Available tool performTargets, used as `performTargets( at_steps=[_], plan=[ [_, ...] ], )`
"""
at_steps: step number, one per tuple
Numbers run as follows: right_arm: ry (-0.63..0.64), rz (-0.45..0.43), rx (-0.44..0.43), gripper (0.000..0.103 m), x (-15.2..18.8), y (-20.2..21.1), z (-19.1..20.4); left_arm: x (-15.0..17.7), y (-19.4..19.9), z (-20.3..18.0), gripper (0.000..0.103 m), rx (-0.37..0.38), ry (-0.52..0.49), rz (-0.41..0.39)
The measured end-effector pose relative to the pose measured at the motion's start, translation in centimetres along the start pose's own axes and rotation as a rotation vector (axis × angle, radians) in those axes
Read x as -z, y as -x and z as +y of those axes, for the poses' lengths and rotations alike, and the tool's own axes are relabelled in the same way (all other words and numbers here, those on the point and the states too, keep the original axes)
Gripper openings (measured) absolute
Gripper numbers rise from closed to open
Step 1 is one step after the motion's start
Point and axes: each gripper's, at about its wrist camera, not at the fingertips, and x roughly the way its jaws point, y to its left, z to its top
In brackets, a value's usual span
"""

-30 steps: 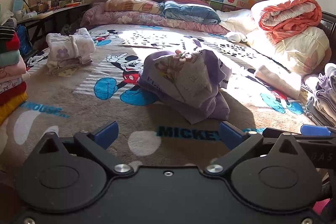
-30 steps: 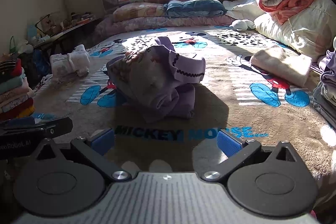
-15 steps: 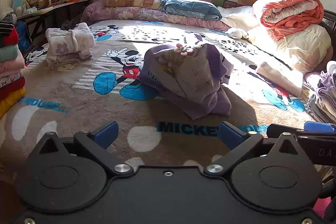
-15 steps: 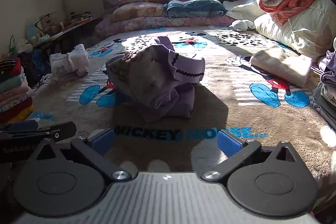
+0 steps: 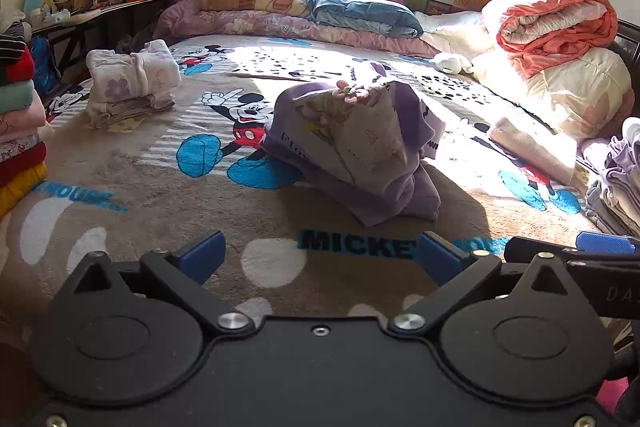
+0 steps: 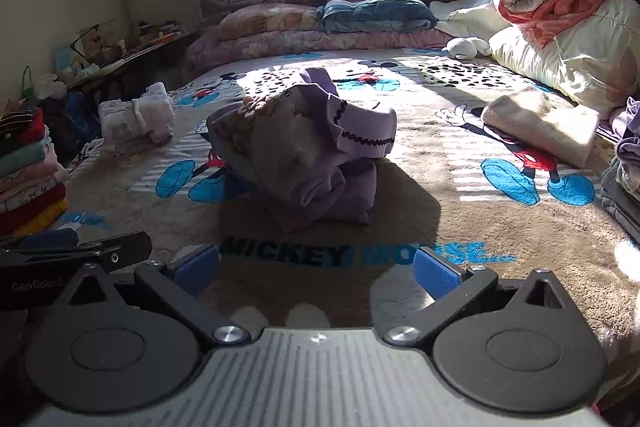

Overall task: Fold clothes
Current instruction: 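Approach the crumpled lavender sweatshirt with both grippers open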

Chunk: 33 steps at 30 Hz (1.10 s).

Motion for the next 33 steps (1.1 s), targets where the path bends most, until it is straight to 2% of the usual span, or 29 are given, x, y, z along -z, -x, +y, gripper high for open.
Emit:
performTargets(
  at_steps=[26, 33],
  plan=[
    [-0.001, -0.009, 0.003, 0.103, -0.1, 0.6, 0.1, -0.1, 0.4, 0.3, 0.103, 0.014, 0.016, 0.001],
    [-0.07, -0.032, -0.096, 0.103, -0.4, 1.1, -0.8, -0.4, 0.1, 0.3, 0.103, 0.04, 0.024, 0.007]
  ],
)
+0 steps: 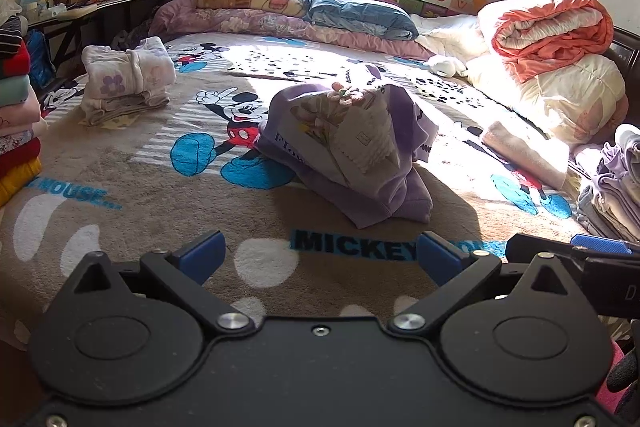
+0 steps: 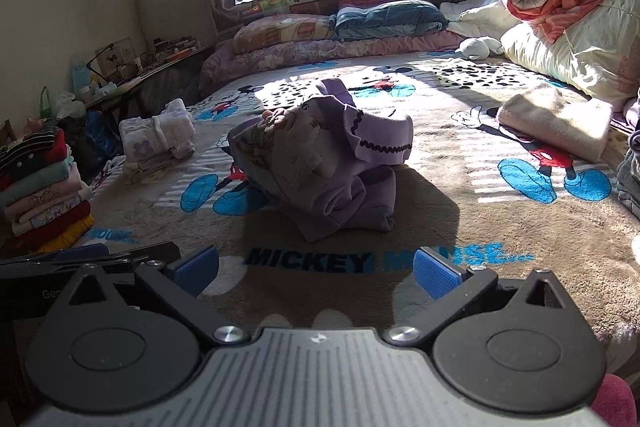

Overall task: Fold clothes
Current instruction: 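Approach the crumpled lavender sweatshirt with both grippers open, then grasp the sweatshirt hem with the left gripper while the right gripper grasps another edge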

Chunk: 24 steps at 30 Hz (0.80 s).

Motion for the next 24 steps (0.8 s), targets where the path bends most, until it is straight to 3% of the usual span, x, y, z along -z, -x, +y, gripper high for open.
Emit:
performTargets(
  at_steps=[9, 16, 24],
  plan=[
    [-0.064, -0.053, -0.015, 0.103, -1.2, -1.2, -2.1, -0.9, -2.2, -0.2, 0.103, 0.039, 0.012, 0.04],
    [-0.132, -0.078, -0.072, 0.103, -2.0, -3.9, -4.7, -2.1, -5.0, -0.1, 0.103, 0.063, -0.008, 0.099],
    [-0.218, -0.063, -0.068, 0.103, -3.2, -7.7, -8.1, -4.8, -9.0, -0.3, 0.103, 0.087, -0.063, 0.149]
  ],
)
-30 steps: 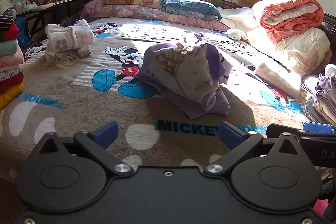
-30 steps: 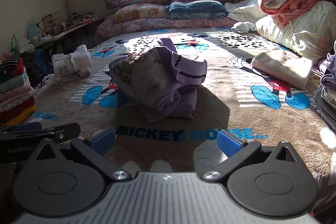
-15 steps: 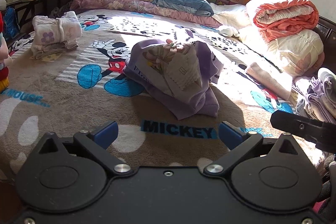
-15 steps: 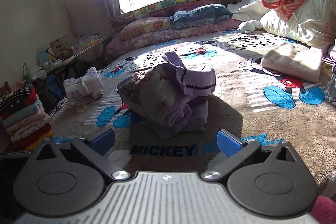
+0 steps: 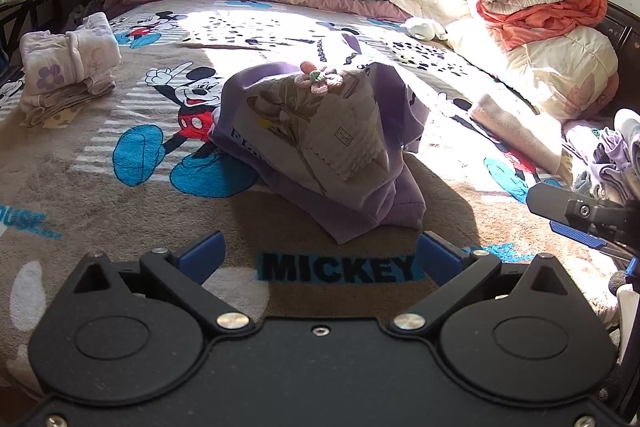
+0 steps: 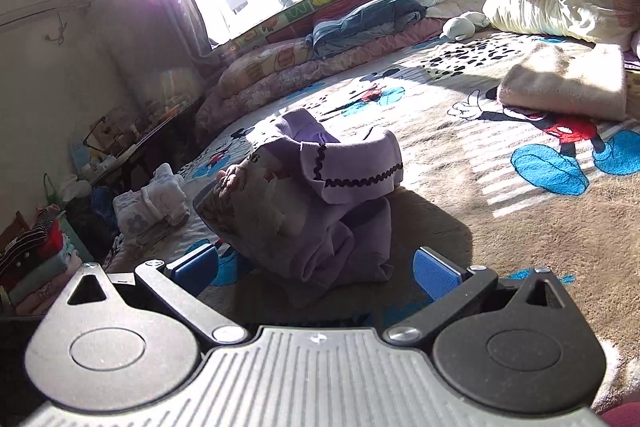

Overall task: Fold clothes
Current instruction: 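Grasp the sweatshirt hem with the left gripper while the right gripper grasps another edge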

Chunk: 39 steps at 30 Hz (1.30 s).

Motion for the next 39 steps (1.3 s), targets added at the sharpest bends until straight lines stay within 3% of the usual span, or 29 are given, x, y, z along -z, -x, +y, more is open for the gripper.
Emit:
performTargets(
  at_steps=[6, 9, 18, 24, 34, 39],
  plan=[
    [-0.067, 0.011, -0.037, 0.103, -1.4, -3.9, -2.4, -1.9, -2.3, -0.4, 0.103, -0.022, -0.096, 0.045],
    [-0.105, 0.003, -0.075, 0.103, -2.0, -6.0, -3.3, -2.8, -3.3, -0.9, 0.103, -0.086, -0.164, 0.042],
    [-0.261, -0.056, -0.15, 0.103, -4.2, -11.7, -6.5, -9.0, -5.1, -1.0, 0.102, -0.042, -0.19, -0.003],
    [-0.22, -0.106, -0.195, 0.103, -6.1, -14.1, -8.5, -13.7, -7.6, -1.4, 0.102, -0.005, -0.218, 0.008],
    [-0.123, -0.1, -0.246, 0.103, -7.5, -18.0, -10.8, -19.9, -14.0, -3.2, 0.102, 0.029, -0.33, 0.115],
    [-0.154, -0.07, -0.295, 0.102, -7.6, -20.0, -11.3, -21.6, -17.5, -4.1, 0.101, 0.023, -0.361, 0.177]
  ],
)
